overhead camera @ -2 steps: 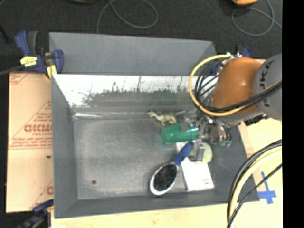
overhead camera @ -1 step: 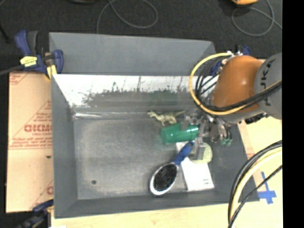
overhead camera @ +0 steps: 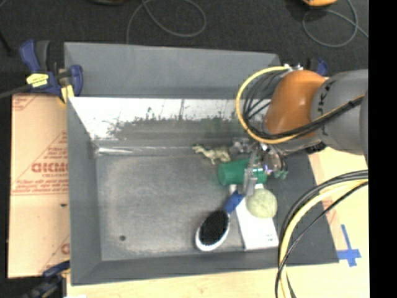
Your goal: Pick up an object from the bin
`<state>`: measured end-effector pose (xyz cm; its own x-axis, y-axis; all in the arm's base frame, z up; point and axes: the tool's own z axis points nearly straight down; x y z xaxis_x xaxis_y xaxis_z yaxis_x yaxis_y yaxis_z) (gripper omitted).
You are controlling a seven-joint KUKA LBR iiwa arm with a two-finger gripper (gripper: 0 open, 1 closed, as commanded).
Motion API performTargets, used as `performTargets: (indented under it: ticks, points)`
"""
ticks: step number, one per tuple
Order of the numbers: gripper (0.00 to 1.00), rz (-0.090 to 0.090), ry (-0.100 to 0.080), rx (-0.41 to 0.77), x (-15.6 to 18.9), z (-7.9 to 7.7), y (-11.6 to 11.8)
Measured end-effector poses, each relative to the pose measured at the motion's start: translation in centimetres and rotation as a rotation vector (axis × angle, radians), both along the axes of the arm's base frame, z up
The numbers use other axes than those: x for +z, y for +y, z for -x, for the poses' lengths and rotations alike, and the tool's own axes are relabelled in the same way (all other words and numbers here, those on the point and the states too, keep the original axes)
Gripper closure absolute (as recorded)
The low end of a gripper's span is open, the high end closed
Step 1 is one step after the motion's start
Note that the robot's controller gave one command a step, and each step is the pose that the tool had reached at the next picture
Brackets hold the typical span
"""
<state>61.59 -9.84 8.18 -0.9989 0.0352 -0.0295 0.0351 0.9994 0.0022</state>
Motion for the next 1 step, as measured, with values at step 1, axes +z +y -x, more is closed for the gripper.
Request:
performTargets:
  ticks: [1]
  points:
    - [0.00,-0.001,0.027,0.034,-0.81,-0.85,-1.56]
